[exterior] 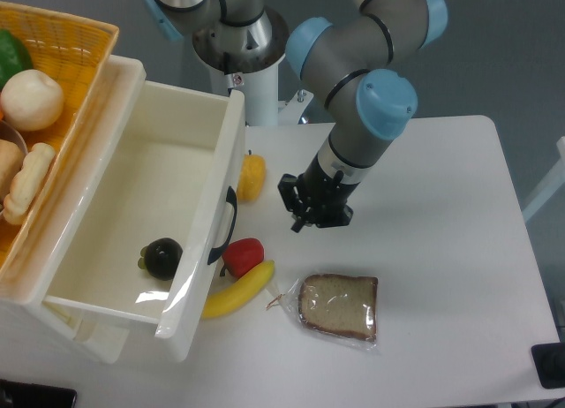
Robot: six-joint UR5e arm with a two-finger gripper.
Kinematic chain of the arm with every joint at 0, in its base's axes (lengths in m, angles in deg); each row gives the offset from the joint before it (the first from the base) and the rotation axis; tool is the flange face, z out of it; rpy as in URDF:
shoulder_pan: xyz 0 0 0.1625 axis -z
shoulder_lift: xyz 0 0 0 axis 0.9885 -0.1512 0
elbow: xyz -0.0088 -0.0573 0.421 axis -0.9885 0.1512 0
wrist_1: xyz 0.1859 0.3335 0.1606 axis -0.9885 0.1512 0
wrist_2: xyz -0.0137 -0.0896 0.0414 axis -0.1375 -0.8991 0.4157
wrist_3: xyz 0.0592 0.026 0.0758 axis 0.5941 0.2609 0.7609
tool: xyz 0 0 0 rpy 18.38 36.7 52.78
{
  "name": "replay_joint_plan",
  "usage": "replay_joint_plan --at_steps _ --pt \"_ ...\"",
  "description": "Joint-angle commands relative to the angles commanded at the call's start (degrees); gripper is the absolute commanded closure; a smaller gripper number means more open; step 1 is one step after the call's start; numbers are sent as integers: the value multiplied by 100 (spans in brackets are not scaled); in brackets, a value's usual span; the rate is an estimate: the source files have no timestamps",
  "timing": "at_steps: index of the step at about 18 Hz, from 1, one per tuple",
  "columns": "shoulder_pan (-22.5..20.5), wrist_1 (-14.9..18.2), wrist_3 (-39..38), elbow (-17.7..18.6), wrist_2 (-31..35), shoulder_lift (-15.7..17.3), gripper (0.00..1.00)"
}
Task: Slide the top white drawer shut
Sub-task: 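Lower the gripper against the drawer front beside its black handle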
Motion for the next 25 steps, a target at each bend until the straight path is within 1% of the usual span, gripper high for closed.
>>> replay_joint_plan --at_steps 2,8,15,25 --pt "53 0 -150 -27 -212 0 100" --pt "53 26 -203 -18 -608 -18 100" --pt "229 44 -212 17 -766 -35 100" --pt "290 281 -203 8 -898 70 100"
